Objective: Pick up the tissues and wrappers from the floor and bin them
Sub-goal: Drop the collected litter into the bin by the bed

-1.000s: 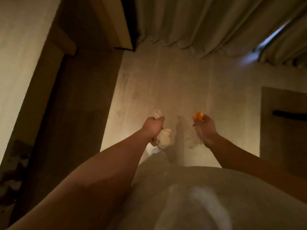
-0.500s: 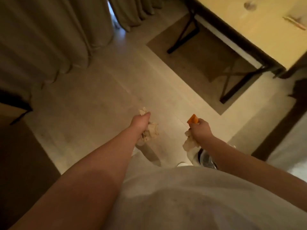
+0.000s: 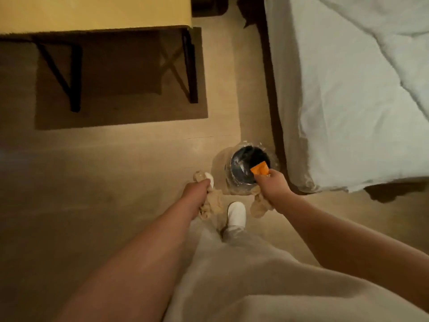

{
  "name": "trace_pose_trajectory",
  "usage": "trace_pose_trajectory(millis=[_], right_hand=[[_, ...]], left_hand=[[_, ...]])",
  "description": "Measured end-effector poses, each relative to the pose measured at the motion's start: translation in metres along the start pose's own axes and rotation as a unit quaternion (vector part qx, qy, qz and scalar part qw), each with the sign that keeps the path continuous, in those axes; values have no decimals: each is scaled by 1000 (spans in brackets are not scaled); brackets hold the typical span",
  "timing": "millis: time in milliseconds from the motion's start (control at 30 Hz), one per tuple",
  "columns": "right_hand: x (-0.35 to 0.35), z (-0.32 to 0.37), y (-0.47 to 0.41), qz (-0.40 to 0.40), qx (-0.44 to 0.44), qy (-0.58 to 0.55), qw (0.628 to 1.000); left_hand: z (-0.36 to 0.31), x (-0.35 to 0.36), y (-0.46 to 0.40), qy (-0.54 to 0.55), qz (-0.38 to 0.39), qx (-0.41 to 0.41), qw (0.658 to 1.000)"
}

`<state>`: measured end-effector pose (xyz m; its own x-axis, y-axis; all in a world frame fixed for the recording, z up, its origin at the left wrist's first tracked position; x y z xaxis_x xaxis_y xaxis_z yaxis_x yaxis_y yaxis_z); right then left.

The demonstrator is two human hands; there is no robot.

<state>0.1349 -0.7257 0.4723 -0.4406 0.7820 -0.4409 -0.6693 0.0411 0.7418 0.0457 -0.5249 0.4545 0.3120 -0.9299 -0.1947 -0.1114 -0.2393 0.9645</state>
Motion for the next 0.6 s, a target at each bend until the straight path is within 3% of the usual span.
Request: trace_pose_trajectory(millis=[167, 333, 600], right_hand=[[-8, -23, -37, -48, 87, -104, 990], [0, -56, -98, -65, 151, -178, 970], [38, -140, -252, -24, 196, -150, 969]], left_hand=[[-42, 44, -28, -172, 35, 23, 984], [-64, 95, -91, -273, 62, 26, 960], [-71, 190, -255, -396, 101, 25, 912]])
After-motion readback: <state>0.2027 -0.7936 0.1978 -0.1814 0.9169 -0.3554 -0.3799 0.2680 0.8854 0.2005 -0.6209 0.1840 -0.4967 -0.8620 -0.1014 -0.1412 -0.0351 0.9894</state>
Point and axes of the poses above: each hand's wrist, its own y-axis away from the middle knuckle, its own x-axis out of the palm, z = x × y, the point moved 3 cm from there along -y, towards the middle knuckle, and after that the axes turned 6 degrees about -x, right-handed, at the moved point
